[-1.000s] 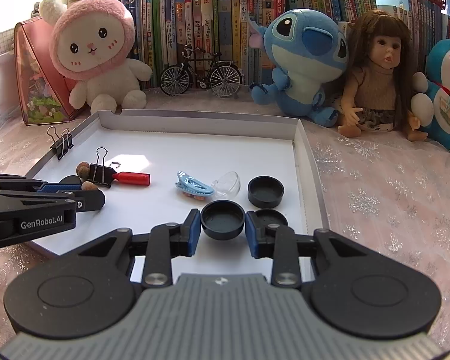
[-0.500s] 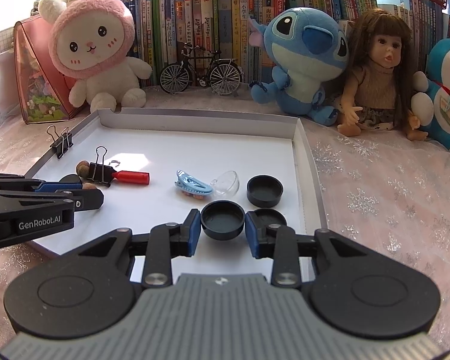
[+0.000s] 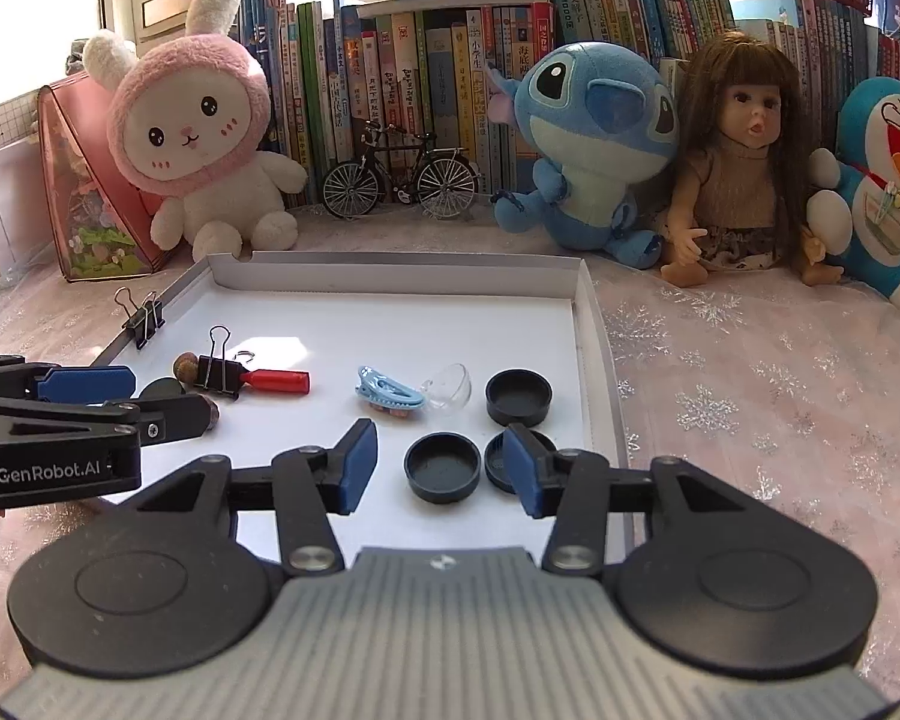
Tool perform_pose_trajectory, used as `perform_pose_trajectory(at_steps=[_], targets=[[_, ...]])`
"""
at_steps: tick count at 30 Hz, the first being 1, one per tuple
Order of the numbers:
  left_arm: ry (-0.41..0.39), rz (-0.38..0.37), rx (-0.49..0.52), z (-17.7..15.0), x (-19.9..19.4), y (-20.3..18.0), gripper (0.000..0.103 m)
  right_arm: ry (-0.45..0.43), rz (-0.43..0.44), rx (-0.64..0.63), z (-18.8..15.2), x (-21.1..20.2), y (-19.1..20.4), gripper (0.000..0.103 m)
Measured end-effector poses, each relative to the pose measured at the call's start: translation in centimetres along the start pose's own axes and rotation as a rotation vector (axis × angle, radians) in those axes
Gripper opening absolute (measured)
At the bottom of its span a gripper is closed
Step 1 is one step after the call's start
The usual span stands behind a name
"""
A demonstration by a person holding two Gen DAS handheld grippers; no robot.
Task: Organize rigid objects
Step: 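Withdraw both tools toward the red crayon and blue hair clip on the cloth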
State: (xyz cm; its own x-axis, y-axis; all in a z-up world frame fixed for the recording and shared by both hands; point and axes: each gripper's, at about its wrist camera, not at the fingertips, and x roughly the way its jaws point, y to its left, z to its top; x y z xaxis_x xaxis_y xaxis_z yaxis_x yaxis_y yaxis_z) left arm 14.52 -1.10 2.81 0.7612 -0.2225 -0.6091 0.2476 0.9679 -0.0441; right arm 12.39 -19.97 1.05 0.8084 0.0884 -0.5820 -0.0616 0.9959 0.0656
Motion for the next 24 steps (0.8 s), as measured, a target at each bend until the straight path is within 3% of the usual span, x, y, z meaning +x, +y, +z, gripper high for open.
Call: perform_pose_trajectory(at_steps=[4, 10, 24], targets=[[-0.023, -0.007, 0.006, 0.0, -1.2, -0.1, 0.073, -0.018, 0.006, 0.007, 0.0, -1.0, -0.3, 0.073], [-0.034, -0.033, 0.021, -0.4, -2.9, -0.5, 0.077, -0.041, 0.011, -0.008, -0.4, -2.5, -0.3, 0.083], [-0.043, -0.054, 0.041, -1.6, -4.9, -1.3, 0.080, -0.066, 0.005, -0.028, -1.8, -4.8, -0.5, 0.087]])
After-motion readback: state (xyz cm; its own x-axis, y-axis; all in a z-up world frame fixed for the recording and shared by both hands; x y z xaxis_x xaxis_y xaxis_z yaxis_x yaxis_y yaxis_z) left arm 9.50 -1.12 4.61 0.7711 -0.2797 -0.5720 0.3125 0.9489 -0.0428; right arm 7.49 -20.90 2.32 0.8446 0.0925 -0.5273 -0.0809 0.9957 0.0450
